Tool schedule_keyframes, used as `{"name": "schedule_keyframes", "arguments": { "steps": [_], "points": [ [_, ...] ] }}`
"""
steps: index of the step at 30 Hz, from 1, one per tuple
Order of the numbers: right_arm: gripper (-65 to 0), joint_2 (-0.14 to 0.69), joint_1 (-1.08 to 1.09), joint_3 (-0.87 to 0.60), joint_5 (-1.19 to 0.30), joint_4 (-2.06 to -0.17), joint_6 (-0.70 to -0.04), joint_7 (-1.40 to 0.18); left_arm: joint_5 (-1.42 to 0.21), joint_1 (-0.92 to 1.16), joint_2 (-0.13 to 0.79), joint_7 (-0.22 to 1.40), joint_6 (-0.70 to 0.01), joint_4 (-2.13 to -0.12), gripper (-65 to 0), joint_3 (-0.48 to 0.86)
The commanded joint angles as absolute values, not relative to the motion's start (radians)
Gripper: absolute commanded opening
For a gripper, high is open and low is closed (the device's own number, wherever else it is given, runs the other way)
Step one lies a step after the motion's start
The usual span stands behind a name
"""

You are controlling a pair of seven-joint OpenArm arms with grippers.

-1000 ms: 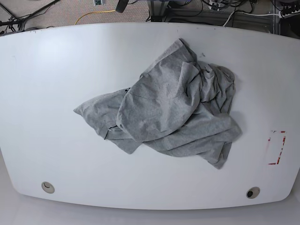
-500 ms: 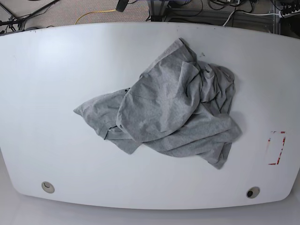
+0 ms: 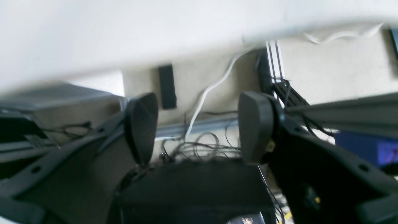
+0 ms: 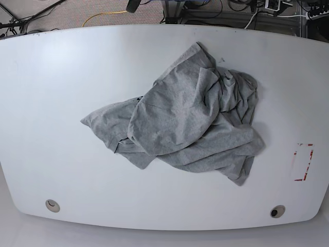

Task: Fold the T-shirt properly

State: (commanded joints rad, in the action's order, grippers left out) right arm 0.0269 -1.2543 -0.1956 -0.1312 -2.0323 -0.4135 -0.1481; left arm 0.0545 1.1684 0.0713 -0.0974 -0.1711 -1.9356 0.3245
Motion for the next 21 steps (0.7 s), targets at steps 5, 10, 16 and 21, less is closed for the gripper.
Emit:
{"name": "schedule_keyframes", "arguments": {
  "steps": [5,10,16,21],
  "points": [
    [-55.0,-0.001,-1.201,-0.202,-0.133,-2.035,-0.414,-0.139,0.053,1.092,0.071,-0.097,-0.171,-1.971,-27.9,0.34],
    [-55.0,-0.028,-1.129,-0.252,-0.133,-2.035,-0.414,-0.09,0.053,1.001,0.094,-0.097,-0.171,-1.974,-20.0,0.338],
    [-54.1,-0.062,-1.036,-0.278,-0.131,-2.038,-0.414,-0.068,0.054,0.851,0.107,-0.038,-0.171,-1.971,-3.8,0.332],
    [-52.3,-0.065,-0.963,-0.271,-0.131,-2.037,-0.414,-0.068,0.053,0.661,0.105,0.197,-0.255,-1.968,-3.8,0.321]
  ]
}}
